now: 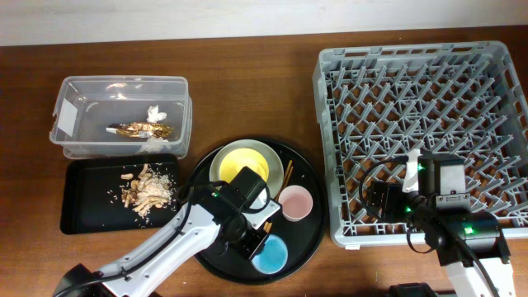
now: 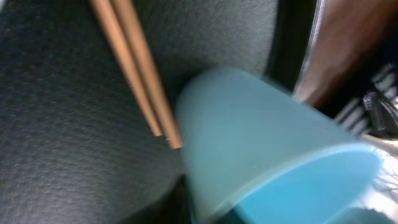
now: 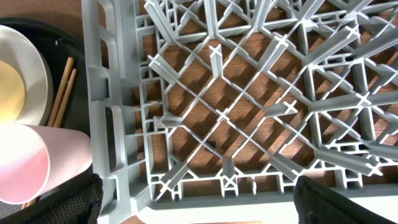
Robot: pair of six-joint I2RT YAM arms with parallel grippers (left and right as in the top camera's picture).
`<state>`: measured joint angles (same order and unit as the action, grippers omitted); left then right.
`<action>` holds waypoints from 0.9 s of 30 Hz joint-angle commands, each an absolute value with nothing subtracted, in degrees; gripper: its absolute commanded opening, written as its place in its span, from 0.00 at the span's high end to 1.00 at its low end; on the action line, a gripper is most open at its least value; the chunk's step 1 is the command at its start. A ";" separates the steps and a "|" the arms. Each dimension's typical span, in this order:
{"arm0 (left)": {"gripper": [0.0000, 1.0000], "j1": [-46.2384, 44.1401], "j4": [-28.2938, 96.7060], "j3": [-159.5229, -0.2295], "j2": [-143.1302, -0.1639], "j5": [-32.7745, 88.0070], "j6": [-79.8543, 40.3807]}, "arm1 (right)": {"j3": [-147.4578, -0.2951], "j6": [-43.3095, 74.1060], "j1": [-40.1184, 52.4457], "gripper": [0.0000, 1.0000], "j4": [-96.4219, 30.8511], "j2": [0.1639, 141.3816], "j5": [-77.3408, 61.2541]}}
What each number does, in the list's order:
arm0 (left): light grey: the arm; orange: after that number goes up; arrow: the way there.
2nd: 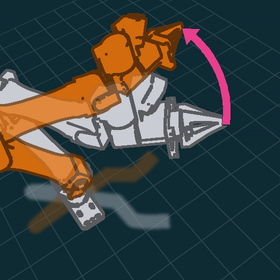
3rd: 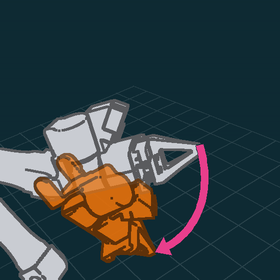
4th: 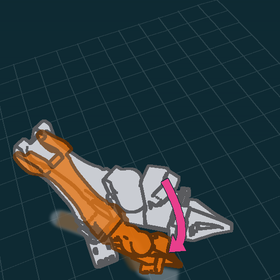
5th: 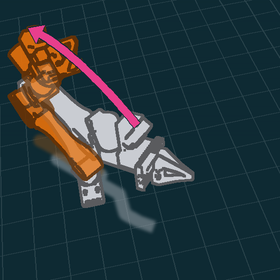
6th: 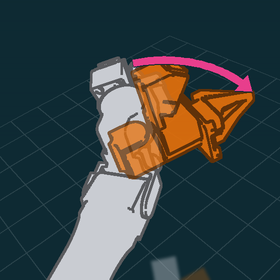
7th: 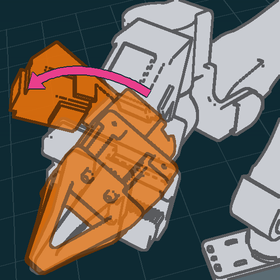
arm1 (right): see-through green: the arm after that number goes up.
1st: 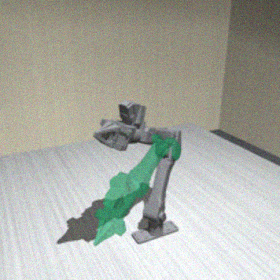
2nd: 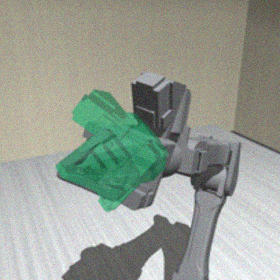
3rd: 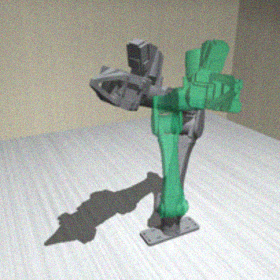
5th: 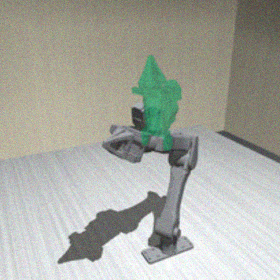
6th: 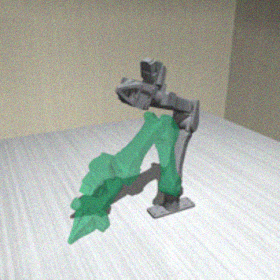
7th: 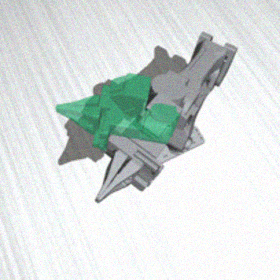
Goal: Sort waste into correct bins and load items into the dishwasher rack
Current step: 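Grasp the blue cup with the left gripper and lift it toward the right gripper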
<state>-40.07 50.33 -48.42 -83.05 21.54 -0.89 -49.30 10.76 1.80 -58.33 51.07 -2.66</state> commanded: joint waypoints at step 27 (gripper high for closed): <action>1.00 -18.13 12.27 -64.86 -97.78 80.40 -17.34 | -50.33 1.93 1.43 0.01 -37.12 64.97 -54.76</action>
<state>-17.87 16.25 -64.71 -93.14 58.89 -15.07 -49.41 7.20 1.78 -38.41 61.67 -38.98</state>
